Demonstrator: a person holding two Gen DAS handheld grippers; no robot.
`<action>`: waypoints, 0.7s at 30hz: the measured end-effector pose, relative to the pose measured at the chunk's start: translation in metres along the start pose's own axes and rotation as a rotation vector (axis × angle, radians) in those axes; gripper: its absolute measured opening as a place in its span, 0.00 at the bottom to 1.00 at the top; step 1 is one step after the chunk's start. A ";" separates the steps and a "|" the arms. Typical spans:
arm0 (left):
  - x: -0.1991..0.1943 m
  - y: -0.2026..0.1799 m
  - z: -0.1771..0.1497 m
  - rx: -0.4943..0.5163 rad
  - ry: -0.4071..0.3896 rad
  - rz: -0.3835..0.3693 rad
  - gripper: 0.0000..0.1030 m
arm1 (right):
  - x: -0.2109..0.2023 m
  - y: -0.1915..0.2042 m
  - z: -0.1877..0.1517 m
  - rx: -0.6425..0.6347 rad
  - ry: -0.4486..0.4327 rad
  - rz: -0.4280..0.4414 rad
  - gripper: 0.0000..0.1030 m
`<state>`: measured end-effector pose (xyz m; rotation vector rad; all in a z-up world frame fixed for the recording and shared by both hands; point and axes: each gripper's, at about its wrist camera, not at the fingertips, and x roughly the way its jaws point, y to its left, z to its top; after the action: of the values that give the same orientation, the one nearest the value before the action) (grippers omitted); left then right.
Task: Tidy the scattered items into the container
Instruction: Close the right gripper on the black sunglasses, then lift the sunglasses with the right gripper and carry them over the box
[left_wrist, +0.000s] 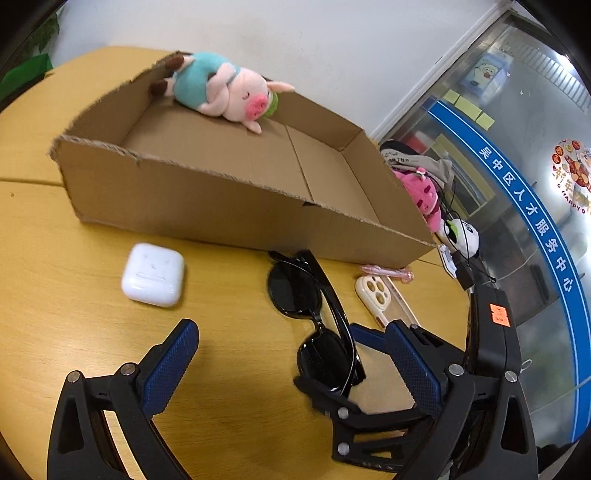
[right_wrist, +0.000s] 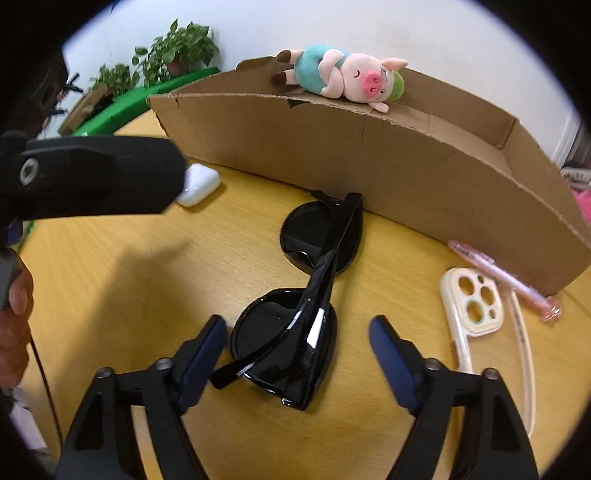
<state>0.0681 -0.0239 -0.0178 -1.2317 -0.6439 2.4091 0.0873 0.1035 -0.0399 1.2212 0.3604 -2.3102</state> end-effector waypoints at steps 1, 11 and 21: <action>0.002 0.000 0.000 -0.005 0.006 -0.014 0.99 | -0.003 -0.002 0.000 0.003 -0.006 0.004 0.53; 0.045 0.010 -0.002 -0.144 0.120 -0.161 0.80 | -0.021 -0.031 -0.022 0.166 -0.042 0.206 0.53; 0.070 0.012 -0.002 -0.241 0.194 -0.255 0.43 | -0.025 -0.036 -0.033 0.194 -0.067 0.298 0.53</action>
<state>0.0299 0.0017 -0.0720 -1.3641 -0.9871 2.0202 0.1027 0.1560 -0.0373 1.1927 -0.0692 -2.1563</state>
